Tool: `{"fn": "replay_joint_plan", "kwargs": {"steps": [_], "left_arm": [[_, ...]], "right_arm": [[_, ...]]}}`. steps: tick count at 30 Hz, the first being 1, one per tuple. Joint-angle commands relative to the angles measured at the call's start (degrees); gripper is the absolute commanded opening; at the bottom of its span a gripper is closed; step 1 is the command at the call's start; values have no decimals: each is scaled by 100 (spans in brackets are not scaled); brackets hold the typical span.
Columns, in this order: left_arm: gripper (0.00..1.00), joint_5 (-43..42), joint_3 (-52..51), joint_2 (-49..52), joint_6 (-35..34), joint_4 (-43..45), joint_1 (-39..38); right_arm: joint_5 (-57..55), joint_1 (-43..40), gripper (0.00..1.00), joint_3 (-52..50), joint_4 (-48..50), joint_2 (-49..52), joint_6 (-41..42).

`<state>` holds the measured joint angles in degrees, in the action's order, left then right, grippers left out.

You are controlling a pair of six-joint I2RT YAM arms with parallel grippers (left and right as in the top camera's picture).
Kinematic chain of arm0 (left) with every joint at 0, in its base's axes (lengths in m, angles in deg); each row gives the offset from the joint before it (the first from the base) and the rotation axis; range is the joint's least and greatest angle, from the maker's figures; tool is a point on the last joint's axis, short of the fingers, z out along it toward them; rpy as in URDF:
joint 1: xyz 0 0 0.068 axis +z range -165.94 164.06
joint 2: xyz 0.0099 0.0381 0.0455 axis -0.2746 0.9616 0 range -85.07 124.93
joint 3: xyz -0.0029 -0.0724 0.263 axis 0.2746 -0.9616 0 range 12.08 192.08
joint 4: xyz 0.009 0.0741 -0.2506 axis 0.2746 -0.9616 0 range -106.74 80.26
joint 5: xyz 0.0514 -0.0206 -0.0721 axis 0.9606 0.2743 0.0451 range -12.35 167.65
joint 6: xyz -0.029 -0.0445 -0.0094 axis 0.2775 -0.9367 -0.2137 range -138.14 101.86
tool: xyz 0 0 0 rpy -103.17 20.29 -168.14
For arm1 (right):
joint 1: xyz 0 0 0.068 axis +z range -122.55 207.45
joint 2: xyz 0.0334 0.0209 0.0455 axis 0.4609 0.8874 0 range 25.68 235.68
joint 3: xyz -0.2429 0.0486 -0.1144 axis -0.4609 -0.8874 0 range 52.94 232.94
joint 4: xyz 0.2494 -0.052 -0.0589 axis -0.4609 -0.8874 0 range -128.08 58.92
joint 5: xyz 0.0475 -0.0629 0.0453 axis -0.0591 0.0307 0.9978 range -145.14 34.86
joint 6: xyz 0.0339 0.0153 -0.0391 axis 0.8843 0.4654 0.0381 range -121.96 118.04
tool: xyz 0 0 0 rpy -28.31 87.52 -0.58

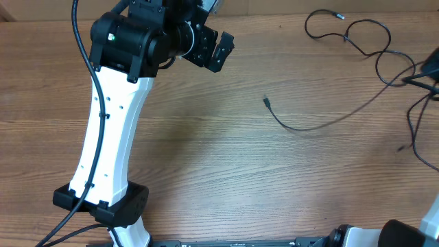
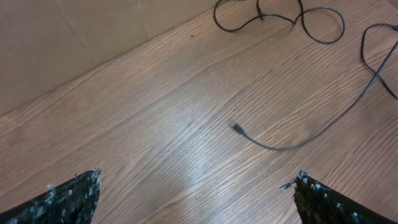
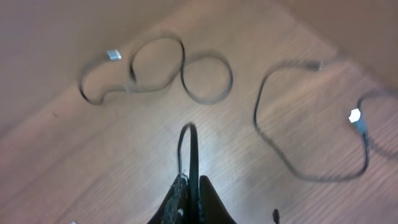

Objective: Untangle cables

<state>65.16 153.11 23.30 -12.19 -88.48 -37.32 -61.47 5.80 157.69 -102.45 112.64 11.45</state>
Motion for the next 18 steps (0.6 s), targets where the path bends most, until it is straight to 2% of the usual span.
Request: {"fn": "replay_joint_plan", "kwargs": {"steps": [1, 8, 13, 18], "left_arm": [[100, 66, 33, 9, -85, -44, -7], [100, 66, 33, 9, -85, -81, -4], [100, 63, 35, 9, -136, -105, -7], [100, 61, 35, 9, -173, -118, -7]], "right_arm": [[-114, -2, 4, -1178, 424, -11, 520], [507, 9, 4, -3956, 3213, 2, 647], [514, 9, 4, -4852, 4446, 334, 448], [688, 66, 4, -5016, 4830, 1314, 234]]}}
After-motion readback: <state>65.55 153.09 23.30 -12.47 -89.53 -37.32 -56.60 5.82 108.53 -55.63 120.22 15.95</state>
